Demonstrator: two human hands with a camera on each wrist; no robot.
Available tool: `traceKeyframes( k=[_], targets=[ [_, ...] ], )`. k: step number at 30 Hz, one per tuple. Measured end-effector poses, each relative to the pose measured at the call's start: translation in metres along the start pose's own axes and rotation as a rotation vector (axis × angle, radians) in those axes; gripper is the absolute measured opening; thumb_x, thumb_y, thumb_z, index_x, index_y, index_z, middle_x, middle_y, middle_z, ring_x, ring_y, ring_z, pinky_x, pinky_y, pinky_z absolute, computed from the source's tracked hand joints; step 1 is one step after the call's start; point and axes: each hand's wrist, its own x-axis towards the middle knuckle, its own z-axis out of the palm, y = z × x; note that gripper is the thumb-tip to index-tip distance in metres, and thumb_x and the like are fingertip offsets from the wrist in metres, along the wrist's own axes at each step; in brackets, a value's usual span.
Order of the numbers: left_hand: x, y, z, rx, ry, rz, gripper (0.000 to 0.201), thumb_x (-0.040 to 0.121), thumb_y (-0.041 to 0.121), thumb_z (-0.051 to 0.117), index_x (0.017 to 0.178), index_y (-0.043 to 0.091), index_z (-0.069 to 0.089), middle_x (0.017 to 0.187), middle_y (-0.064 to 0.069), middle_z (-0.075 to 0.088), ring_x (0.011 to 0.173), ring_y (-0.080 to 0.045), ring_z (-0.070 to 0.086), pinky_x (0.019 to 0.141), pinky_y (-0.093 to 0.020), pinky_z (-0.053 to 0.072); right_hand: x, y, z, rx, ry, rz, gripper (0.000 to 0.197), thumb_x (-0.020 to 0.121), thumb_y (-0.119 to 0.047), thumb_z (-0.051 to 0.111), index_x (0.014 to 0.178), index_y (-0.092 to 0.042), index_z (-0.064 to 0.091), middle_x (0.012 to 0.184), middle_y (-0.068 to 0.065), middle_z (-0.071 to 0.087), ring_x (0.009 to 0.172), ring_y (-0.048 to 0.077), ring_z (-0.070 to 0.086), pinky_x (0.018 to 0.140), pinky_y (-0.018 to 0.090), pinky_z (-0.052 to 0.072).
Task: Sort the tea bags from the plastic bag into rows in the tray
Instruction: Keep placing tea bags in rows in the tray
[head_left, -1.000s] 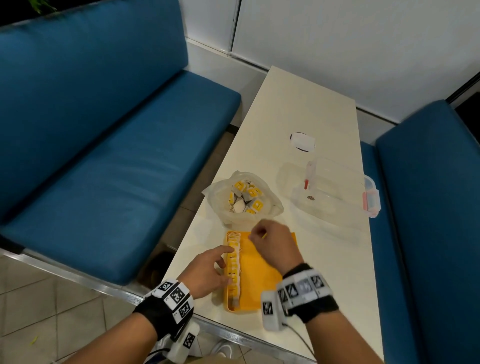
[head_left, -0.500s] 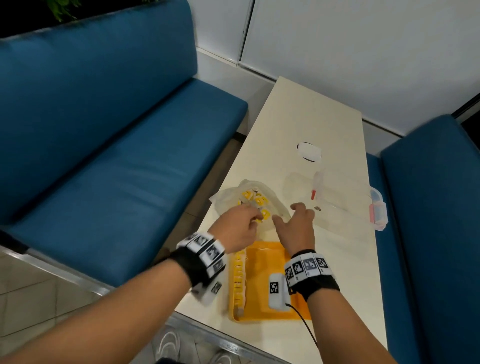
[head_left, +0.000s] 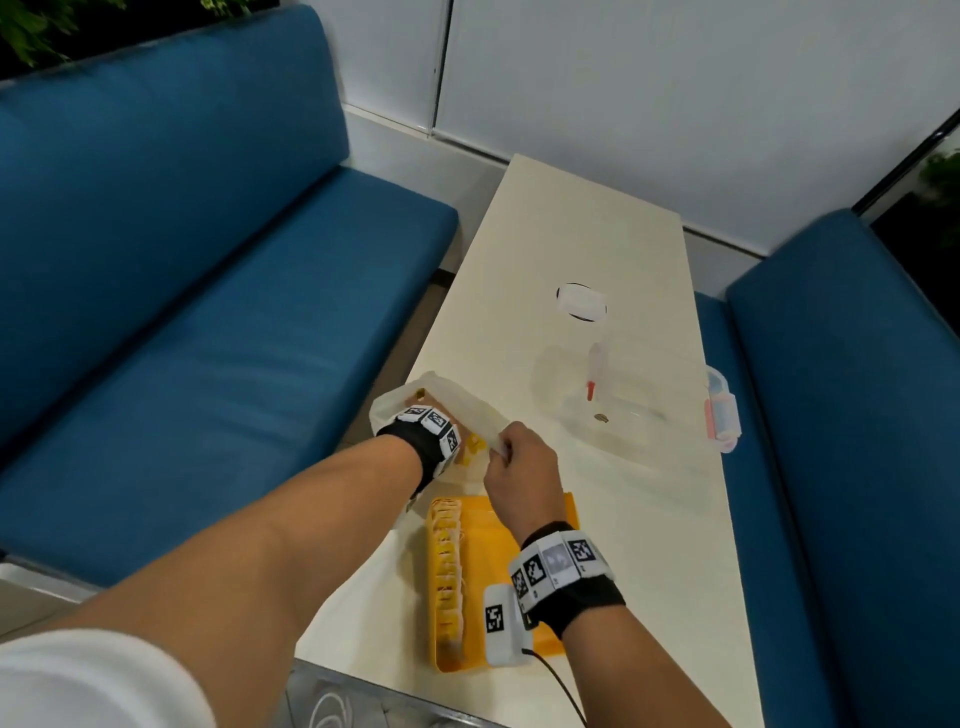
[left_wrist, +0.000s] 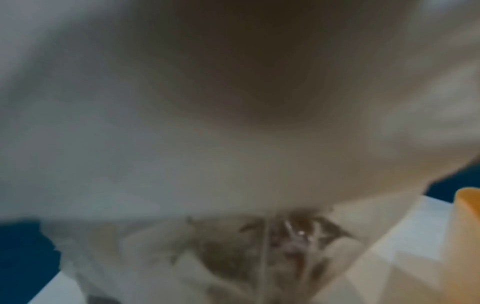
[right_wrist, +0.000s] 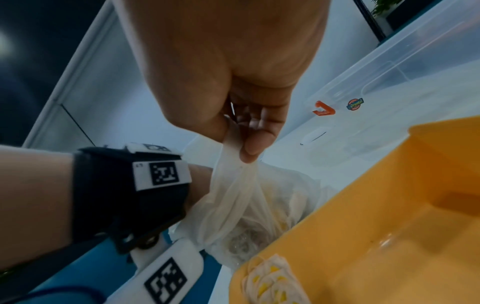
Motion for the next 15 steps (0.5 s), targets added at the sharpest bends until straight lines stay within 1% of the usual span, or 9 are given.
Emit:
traceKeyframes(
  k=[3,5,7,9,10,12,13,14,15],
  targets=[
    [0.006,-0.001,0.001,0.047,-0.072,0.004,0.053,0.101,0.015,0.051,0.153,0.013,0.042,0.158,-0.012,0.041,0.141,-0.031,0.044,0.116,-0.041,0.036,-0.002,0.004,-0.001,-0.001,-0.009,0.012,0.010,0.093,-0.009,0.051,0.087,-0.017,0.052,0.094,0.008,0.062,0.083,0.024,0.056,0.068,0.025,0.035],
    [0.010,-0.004,0.002,0.029,-0.065,-0.016,0.057,0.099,0.017,0.056,0.154,0.017,0.041,0.157,-0.010,0.043,0.140,-0.031,0.045,0.115,-0.042,0.038,0.000,0.008,-0.003,0.005,-0.007,0.017,0.008,0.093,-0.009,0.050,0.091,-0.014,0.056,0.094,0.007,0.061,0.081,0.021,0.052,0.066,0.025,0.034],
    [0.011,-0.004,0.001,0.011,-0.057,-0.005,0.062,0.099,0.016,0.058,0.157,0.017,0.035,0.159,-0.010,0.040,0.141,-0.031,0.044,0.114,-0.040,0.037,0.003,0.012,-0.005,0.011,-0.016,0.023,0.009,0.093,-0.008,0.050,0.091,-0.013,0.056,0.091,0.005,0.060,0.079,0.020,0.051,0.063,0.025,0.034],
    [0.015,-0.005,0.001,0.001,-0.036,-0.001,0.058,0.099,0.015,0.059,0.154,0.018,0.039,0.156,-0.009,0.044,0.138,-0.030,0.047,0.111,-0.038,0.038,0.007,0.015,-0.006,0.017,-0.025,0.032,0.009,0.093,-0.007,0.050,0.090,-0.013,0.056,0.090,0.006,0.061,0.079,0.021,0.052,0.059,0.024,0.033],
    [0.021,-0.006,0.002,-0.010,-0.017,0.005,0.052,0.098,0.019,0.061,0.148,0.020,0.047,0.151,-0.008,0.050,0.132,-0.028,0.052,0.107,-0.038,0.042,0.009,0.016,-0.007,0.017,-0.026,0.039,0.009,0.093,-0.007,0.050,0.090,-0.013,0.056,0.090,0.006,0.061,0.079,0.021,0.053,0.056,0.022,0.032],
    [0.026,-0.002,-0.006,-0.042,0.042,0.038,0.033,0.096,0.030,0.063,0.128,0.024,0.061,0.128,-0.002,0.065,0.109,-0.023,0.061,0.094,-0.034,0.047,0.013,0.019,-0.011,0.017,-0.020,0.056,0.010,0.093,-0.007,0.051,0.087,-0.014,0.054,0.089,0.006,0.061,0.077,0.020,0.052,0.054,0.017,0.030],
    [0.029,0.002,-0.011,-0.048,0.038,0.062,0.027,0.095,0.034,0.063,0.120,0.024,0.064,0.116,0.001,0.066,0.099,-0.021,0.060,0.088,-0.032,0.045,0.015,0.020,-0.013,0.021,-0.018,0.065,0.011,0.093,-0.007,0.051,0.085,-0.015,0.052,0.088,0.006,0.060,0.077,0.020,0.051,0.053,0.017,0.029],
    [0.033,0.007,-0.014,-0.012,0.019,0.085,0.025,0.094,0.037,0.064,0.116,0.024,0.063,0.107,0.002,0.063,0.096,-0.020,0.058,0.086,-0.031,0.044,0.017,0.022,-0.015,0.025,-0.020,0.076,0.012,0.093,-0.007,0.050,0.084,-0.015,0.051,0.087,0.006,0.060,0.076,0.021,0.052,0.053,0.017,0.029],
    [0.033,0.013,-0.019,0.008,-0.007,0.095,0.026,0.093,0.037,0.065,0.114,0.023,0.060,0.100,0.003,0.057,0.098,-0.021,0.057,0.087,-0.032,0.044,0.020,0.024,-0.018,0.024,-0.026,0.085,0.013,0.093,-0.007,0.050,0.083,-0.015,0.051,0.086,0.006,0.060,0.076,0.021,0.052,0.053,0.019,0.030]
  ],
)
